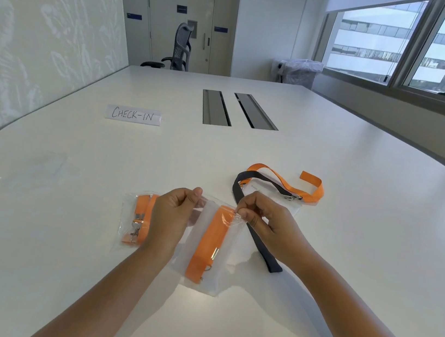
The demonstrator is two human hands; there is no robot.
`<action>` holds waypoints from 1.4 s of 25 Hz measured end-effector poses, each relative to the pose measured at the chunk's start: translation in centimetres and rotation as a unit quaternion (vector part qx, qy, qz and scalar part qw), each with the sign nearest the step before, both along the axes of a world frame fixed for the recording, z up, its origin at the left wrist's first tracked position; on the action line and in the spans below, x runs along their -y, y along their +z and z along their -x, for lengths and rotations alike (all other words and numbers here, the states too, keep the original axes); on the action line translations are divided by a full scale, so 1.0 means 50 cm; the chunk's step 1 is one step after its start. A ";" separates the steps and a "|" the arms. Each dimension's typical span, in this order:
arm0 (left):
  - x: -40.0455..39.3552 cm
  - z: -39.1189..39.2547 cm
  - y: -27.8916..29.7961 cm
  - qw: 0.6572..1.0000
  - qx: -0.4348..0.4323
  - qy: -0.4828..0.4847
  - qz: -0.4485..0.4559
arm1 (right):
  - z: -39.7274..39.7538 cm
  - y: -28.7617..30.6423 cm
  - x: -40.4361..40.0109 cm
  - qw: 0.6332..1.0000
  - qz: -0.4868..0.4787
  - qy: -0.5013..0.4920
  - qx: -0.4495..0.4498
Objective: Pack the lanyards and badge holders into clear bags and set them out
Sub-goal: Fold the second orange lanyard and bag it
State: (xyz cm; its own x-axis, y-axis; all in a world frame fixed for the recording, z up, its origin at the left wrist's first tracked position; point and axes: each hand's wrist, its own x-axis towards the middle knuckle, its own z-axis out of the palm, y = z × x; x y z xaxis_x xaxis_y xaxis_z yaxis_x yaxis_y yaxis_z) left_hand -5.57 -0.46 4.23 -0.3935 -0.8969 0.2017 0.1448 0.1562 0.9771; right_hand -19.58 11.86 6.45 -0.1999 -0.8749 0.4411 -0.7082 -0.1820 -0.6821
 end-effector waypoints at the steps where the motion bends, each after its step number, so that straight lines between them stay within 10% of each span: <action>1: -0.003 0.002 -0.001 1.000 0.008 0.007 0.006 | -0.002 0.000 0.000 1.000 -0.003 0.004 0.008; 27: -0.043 0.012 -0.005 0.977 0.107 0.042 0.178 | -0.031 -0.008 0.012 0.979 -0.040 -0.036 0.199; 35: -0.034 0.016 -0.006 0.985 0.155 -0.075 0.024 | -0.027 -0.021 0.017 0.967 -0.059 -0.074 0.237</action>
